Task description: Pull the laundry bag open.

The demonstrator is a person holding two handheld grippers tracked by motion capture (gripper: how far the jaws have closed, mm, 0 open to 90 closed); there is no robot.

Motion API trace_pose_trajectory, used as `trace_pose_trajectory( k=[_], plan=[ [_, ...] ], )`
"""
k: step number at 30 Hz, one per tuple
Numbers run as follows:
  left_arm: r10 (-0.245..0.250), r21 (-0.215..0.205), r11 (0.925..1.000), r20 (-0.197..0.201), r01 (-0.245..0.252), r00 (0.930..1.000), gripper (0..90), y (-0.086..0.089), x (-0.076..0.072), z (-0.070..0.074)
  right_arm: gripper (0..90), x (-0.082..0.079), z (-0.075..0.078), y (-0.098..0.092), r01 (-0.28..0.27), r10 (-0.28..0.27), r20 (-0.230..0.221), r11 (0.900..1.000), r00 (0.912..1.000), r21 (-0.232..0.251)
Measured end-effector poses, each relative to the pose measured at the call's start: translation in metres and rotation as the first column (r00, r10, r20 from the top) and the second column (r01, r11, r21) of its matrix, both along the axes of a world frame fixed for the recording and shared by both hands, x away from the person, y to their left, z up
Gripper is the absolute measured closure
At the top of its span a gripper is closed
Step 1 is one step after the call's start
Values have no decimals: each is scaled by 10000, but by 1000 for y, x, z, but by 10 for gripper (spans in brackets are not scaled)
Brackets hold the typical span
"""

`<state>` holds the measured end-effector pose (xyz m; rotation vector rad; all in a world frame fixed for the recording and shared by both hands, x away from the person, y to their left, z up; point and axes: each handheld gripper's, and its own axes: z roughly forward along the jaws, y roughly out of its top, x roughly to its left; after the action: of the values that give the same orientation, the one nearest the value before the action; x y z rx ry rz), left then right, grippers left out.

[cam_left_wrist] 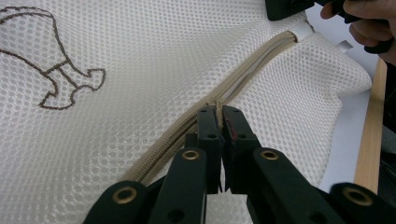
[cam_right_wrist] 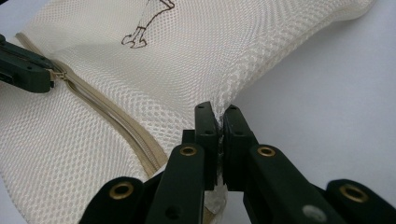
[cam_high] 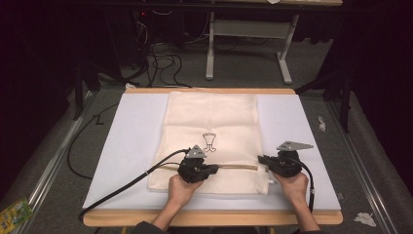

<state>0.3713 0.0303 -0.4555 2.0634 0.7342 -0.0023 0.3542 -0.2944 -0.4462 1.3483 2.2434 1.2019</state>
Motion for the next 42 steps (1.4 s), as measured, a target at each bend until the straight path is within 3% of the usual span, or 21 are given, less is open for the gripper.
trace_pose_trajectory(
  k=[18, 42],
  plan=[
    [162, -1, 9999, -90, -162, 9998, 870, 9, 0, -3, 880, 0, 0, 0, 75, -75, -32, 9998, 10000, -171],
    [306, 15, 9995, 69, -306, 9995, 869, 21, -1, -4, 880, 0, 0, -2, 134, -134, -13, 9998, 9999, -168]
  ],
)
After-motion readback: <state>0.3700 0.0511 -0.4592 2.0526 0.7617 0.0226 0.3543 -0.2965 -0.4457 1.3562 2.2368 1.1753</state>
